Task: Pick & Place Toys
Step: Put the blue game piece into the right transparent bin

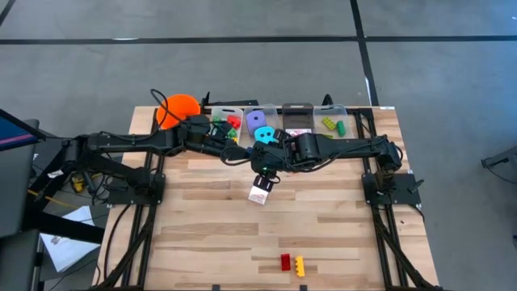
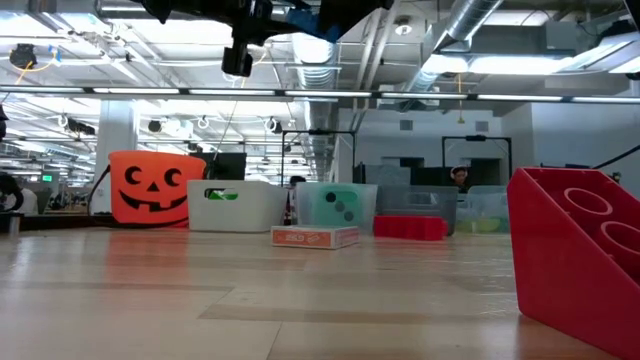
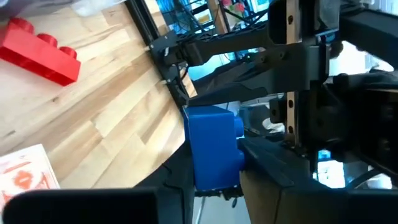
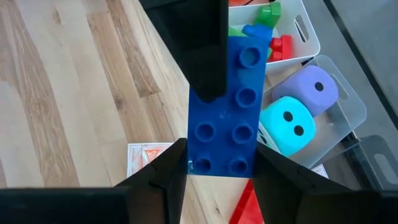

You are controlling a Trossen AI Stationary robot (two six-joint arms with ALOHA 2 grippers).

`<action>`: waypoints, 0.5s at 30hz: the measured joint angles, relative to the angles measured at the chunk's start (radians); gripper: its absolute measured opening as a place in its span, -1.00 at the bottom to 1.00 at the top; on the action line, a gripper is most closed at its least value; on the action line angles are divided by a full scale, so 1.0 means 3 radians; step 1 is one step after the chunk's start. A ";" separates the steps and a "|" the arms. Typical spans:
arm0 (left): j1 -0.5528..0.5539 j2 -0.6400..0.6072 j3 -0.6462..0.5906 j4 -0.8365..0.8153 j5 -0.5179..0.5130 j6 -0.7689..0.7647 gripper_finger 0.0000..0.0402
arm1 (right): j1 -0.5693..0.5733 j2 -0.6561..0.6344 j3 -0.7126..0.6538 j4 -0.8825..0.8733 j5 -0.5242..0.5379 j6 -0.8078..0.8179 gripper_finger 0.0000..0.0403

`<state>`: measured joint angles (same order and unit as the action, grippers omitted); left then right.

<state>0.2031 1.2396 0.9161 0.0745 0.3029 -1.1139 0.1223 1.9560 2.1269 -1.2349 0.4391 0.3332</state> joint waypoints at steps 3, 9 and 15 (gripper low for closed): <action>0.0007 0.0000 0.0000 0.0003 0.0002 0.0121 -0.57 | 0.0005 0.0000 0.0000 0.0005 0.0012 -0.0005 -0.25; 0.0085 -0.0008 0.0003 -0.0153 0.0011 0.0336 -0.57 | 0.0033 0.0000 -0.0001 0.0067 0.0026 -0.0008 -0.03; 0.0355 -0.0025 0.0003 -0.0869 -0.0028 0.0760 -0.57 | 0.0104 0.0003 0.0108 0.0005 0.0026 -0.0011 0.18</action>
<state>0.3097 1.2320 0.9169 -0.1863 0.2945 -0.8860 0.1534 1.9570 2.1594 -1.2335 0.4470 0.3298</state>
